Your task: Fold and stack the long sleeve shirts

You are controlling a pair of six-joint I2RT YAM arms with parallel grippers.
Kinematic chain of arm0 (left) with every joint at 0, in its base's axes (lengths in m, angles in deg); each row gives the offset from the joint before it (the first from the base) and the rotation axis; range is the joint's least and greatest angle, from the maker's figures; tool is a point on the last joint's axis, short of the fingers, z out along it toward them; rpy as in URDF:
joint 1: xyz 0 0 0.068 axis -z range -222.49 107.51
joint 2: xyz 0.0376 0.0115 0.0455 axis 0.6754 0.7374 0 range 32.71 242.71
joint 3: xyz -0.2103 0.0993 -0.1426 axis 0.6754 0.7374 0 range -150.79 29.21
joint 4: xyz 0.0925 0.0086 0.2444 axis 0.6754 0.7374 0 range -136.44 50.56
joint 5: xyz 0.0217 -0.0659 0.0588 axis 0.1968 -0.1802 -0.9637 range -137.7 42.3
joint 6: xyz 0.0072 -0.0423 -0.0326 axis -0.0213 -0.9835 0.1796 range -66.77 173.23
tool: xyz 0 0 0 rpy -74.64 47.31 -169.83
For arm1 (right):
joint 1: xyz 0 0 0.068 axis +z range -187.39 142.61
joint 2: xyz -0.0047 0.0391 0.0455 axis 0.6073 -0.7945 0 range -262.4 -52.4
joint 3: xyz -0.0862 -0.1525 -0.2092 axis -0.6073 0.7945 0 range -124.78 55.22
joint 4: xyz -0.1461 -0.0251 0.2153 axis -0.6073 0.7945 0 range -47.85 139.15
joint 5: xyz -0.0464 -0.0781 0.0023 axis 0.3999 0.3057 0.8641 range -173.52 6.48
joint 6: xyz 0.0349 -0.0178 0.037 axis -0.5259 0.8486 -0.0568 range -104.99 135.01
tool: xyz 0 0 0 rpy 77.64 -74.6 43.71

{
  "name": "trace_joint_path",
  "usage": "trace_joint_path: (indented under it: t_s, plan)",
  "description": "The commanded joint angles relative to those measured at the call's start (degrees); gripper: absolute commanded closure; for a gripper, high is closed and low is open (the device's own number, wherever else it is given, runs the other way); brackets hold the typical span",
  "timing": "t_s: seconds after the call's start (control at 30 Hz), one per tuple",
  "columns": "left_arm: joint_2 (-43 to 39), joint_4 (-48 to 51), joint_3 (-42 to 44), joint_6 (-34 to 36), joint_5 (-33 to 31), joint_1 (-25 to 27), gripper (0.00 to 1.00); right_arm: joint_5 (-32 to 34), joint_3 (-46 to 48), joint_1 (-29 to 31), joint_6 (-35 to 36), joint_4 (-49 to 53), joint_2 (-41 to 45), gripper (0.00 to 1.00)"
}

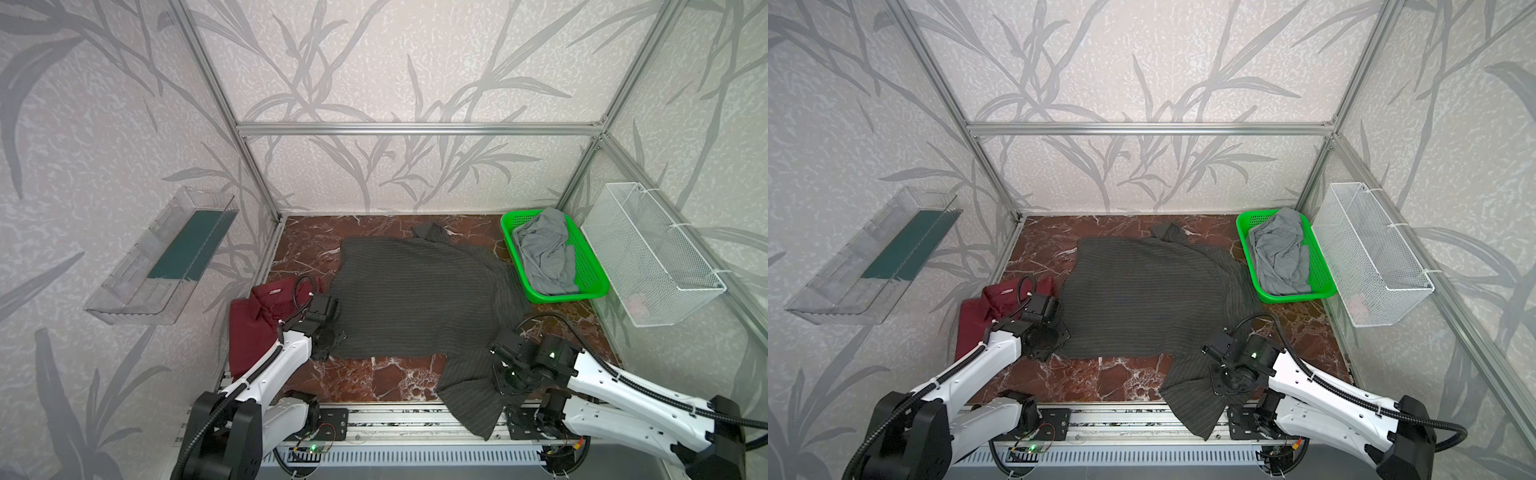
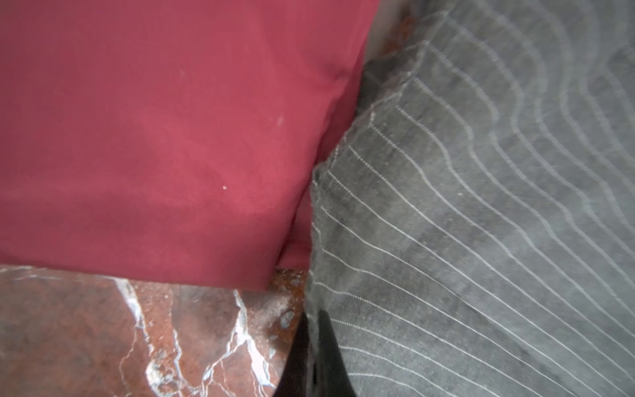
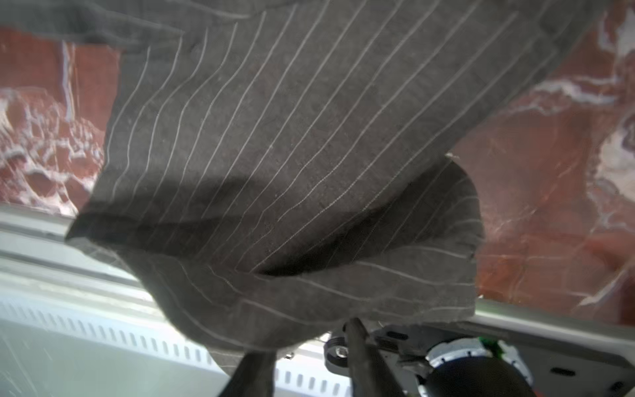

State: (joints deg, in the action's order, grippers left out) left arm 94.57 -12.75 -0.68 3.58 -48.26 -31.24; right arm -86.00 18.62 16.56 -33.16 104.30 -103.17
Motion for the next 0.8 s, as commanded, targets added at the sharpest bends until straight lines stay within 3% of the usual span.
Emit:
trace_joint_path:
  t_s: [0.0, 0.17, 0.23, 0.27, 0.37, 0.43, 0.5, 0.6, 0.77]
  plan:
    - [-1.54, 3.3, -2.86, -0.09, -2.61, -0.42, 1.0, 2.86, -1.3, 0.45, 0.52, 0.46, 0.06, 0.82]
    - [-1.09, 3.87, -4.75, -0.36, -1.45, -0.86, 1.0, 5.51, -3.0, 0.44, 1.56, 1.31, -0.46, 0.98]
    - [-0.63, 4.24, -5.64, -0.33, -1.29, -1.06, 1.0, 7.05, -4.3, 0.43, 1.81, 2.49, -0.81, 0.98]
    - [-0.46, 4.48, -6.13, -0.32, -1.24, -1.27, 1.0, 7.29, -4.91, 0.43, 1.93, 2.96, -1.06, 0.94]
    - [0.13, 4.11, -7.01, -0.41, 0.12, -1.7, 1.0, 5.47, -5.54, 1.06, 2.22, 2.74, -2.52, 0.55]
    - [0.89, 3.81, -7.52, -0.17, 1.26, -1.91, 1.0, 4.53, -5.32, 3.64, 0.91, 1.0, -3.98, 0.41]
    - [1.74, 4.02, -8.44, 0.69, 1.73, -1.92, 1.0, 6.23, -6.17, 7.56, -0.7, 0.65, -5.55, 0.32]
    - [2.34, 4.79, -9.33, 1.39, 1.79, -2.01, 1.0, 7.46, -5.17, 8.8, -1.3, -0.55, -7.19, 0.25]
    - [1.79, 5.26, -9.13, 1.66, 1.68, -2.16, 1.0, 11.56, -2.28, 8.8, -1.32, -2.39, -11.15, 0.23]
